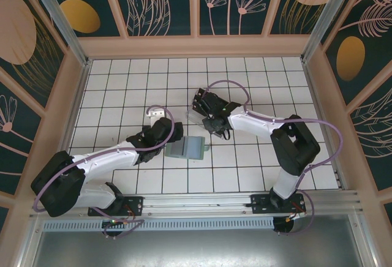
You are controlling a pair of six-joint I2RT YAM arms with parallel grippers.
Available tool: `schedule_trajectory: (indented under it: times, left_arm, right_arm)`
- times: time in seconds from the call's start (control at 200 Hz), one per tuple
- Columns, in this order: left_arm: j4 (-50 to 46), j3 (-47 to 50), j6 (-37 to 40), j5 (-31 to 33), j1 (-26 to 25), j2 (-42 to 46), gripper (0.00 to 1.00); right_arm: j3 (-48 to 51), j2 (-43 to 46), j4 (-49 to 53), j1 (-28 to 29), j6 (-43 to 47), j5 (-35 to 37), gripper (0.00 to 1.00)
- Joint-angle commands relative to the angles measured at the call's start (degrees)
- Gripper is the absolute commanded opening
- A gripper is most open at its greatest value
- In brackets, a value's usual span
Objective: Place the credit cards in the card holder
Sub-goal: Pick up the credit card from the storage box.
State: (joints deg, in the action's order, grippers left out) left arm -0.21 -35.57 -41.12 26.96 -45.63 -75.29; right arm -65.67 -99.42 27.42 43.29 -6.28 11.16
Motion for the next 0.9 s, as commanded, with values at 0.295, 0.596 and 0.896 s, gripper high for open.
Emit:
schedule_trajectory:
  times: [0.295, 0.596, 0.896]
  left_arm:
    - [0.66, 0.68, 0.02, -0.23, 0.45, -0.18, 0.99]
    - [0.82, 0.77, 0.07, -0.33, 0.51, -0.06, 0.98]
    - [1.00, 0.86, 0.10, -0.41, 0.45, -0.19, 0.99]
  right_arm:
    - [1.60, 1.33, 0.70, 0.92, -0.22, -1.99, 0.21]
    - [1.51, 0.61, 1.48, 0.79, 0.66, 0.60, 0.21]
    - [1.69, 1.39, 1.91, 0.83, 0.99, 0.62, 0.19]
